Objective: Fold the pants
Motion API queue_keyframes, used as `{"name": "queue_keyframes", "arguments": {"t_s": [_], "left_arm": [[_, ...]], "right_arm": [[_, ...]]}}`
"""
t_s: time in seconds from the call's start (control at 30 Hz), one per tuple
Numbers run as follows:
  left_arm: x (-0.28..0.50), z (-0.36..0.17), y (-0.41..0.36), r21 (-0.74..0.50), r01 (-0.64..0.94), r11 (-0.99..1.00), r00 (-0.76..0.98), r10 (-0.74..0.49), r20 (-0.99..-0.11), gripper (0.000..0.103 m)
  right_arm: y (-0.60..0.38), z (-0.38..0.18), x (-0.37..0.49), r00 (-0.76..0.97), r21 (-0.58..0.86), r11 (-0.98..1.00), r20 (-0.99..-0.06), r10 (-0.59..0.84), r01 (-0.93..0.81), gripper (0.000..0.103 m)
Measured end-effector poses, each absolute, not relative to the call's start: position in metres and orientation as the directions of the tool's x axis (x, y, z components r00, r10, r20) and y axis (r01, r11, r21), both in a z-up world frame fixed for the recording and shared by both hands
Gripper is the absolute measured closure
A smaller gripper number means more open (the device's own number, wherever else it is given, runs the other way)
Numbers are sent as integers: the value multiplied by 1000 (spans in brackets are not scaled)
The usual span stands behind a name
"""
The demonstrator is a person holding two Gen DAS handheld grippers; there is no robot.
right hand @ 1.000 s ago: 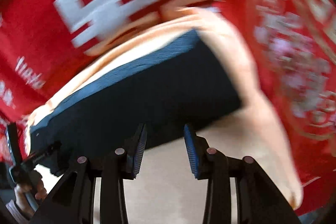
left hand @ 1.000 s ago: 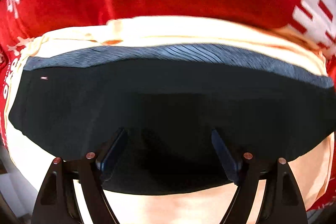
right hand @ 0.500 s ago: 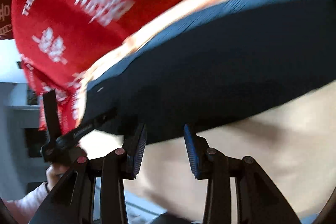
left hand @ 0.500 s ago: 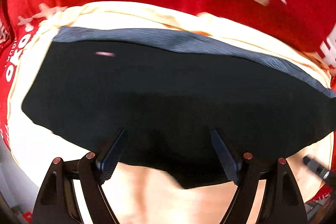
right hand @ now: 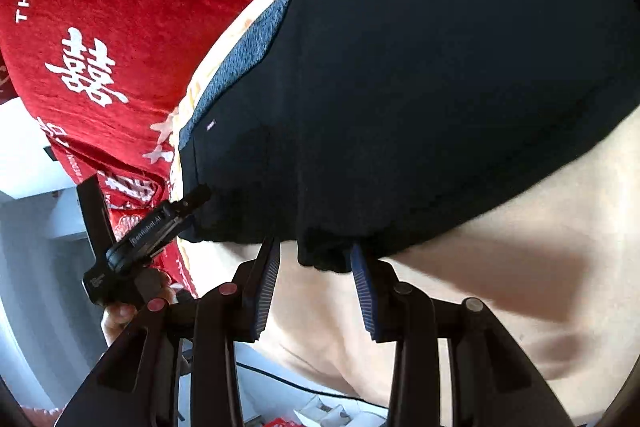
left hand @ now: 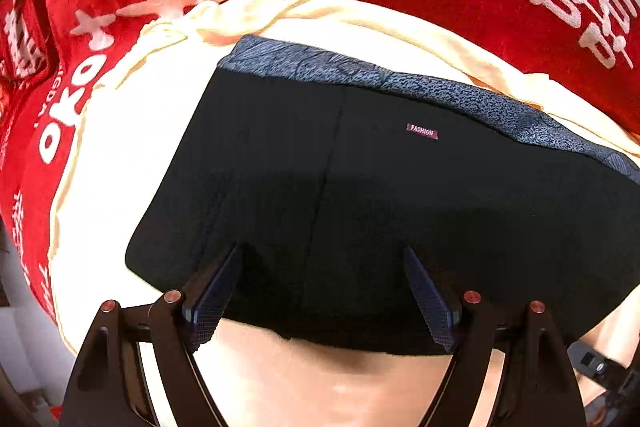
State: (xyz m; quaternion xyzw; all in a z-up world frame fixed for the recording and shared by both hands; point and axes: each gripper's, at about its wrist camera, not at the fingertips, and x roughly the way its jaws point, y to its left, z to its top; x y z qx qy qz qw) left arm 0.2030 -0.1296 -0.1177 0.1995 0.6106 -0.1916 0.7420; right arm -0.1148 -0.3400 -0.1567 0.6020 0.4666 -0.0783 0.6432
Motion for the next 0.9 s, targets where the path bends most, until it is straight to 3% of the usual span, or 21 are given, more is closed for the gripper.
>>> {"name": "queue_keyframes", "arguments": {"t_s": [0.13,0.23,0.37,0.53,0.6,0.73,0.9], "left_arm": [[221,-126,-142,71,556,828,209,-57,-976,20],[230,-125,-142,93,564,820,231,-49,-972,20],[232,-131,-127,128,598,791,240,-25,-971,20],[224,-144,-106,144,628,765,254,-27,-967,17],[210,-135,-108,155,631,760,265,-24,-964,17],[211,-135,-110,164,625,763,267,-11,-964,17],[201,-119,-124,150,613,776,245,-6,-970,17]], "right_arm": [[-353,-162,-103,559,690,212,-699,446,693,63],[-358,-154,-94,507,635,257,-752,421,728,94],[-346,-120,-100,475,578,411,-815,332,705,95],[-332,-149,-120,420,533,377,-840,345,757,95],[-333,-146,-121,430,544,377,-833,348,749,93],[-347,-132,-135,408,543,380,-830,381,749,77],[-403,-95,-165,389,451,428,-892,229,783,77]]}}
